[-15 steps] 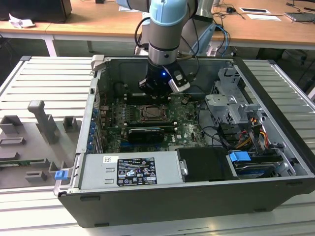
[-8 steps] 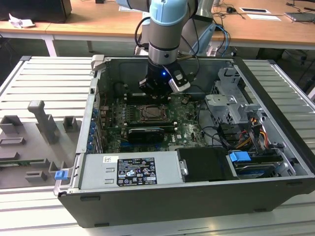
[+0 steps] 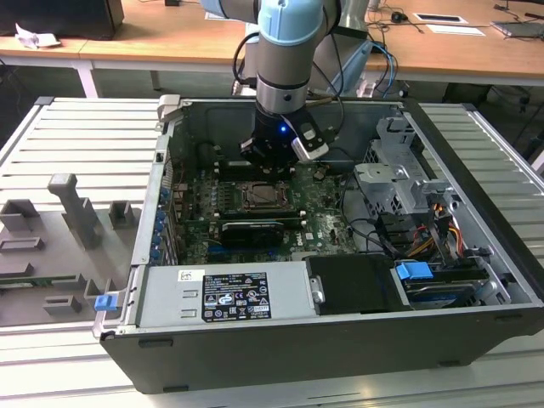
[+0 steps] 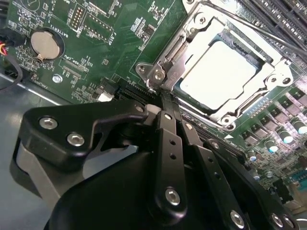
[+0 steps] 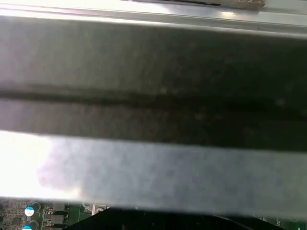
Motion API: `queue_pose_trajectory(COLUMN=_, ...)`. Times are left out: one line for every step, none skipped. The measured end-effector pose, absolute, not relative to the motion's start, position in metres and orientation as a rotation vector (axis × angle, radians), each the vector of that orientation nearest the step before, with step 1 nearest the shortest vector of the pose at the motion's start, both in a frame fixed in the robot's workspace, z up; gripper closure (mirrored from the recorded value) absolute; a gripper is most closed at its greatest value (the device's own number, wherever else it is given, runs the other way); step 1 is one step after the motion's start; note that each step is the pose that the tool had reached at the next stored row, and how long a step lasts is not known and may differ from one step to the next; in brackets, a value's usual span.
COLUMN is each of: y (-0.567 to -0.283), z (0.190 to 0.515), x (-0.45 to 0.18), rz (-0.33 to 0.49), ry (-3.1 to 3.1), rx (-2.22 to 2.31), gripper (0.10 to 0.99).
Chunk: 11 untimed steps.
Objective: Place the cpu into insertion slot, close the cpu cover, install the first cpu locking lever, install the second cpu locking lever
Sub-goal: 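Install the first cpu locking lever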
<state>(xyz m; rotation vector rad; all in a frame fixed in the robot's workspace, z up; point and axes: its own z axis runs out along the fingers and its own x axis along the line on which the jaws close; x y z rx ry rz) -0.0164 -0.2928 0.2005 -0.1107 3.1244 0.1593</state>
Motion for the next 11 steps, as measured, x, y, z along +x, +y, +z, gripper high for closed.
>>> queue_pose_trajectory(y=-0.293, z=0.201, x=-0.016, rz=0.16, ry=3.124, rx=-0.111, gripper=0.98)
queue_pose_trajectory(y=-0.293, z=0.201, x=-0.016, rz=0.16, ry=3.124, rx=-0.111, gripper=0.98)
queue_pose_trajectory(y=-0.293, z=0.202, x=-0.016, rz=0.16, ry=3.124, rx=-0.111, gripper=0.98)
queue_pose_trajectory(y=-0.293, z=0.203, x=-0.016, rz=0.161, ry=3.124, rx=-0.111, gripper=0.98)
queue_pose_trajectory(y=-0.293, z=0.204, x=-0.016, rz=0.16, ry=3.124, rx=-0.111, gripper=0.98)
queue_pose_trajectory(y=-0.293, z=0.205, x=-0.016, rz=0.16, ry=3.124, rx=-0.111, gripper=0.98)
queue_pose_trajectory(y=-0.293, z=0.209, x=-0.016, rz=0.16, ry=3.124, rx=-0.111, gripper=0.98)
queue_pose_trajectory(y=-0.293, z=0.211, x=-0.016, rz=0.16, ry=3.124, rx=-0.111, gripper=0.98)
queue_pose_trajectory(y=-0.294, z=0.211, x=-0.016, rz=0.16, ry=3.124, rx=-0.111, gripper=0.98)
queue_pose_trajectory(y=-0.295, z=0.211, x=-0.016, rz=0.16, ry=3.124, rx=-0.111, gripper=0.98)
queue_pose_trajectory(y=-0.296, z=0.211, x=-0.016, rz=0.16, ry=3.124, rx=-0.111, gripper=0.98)
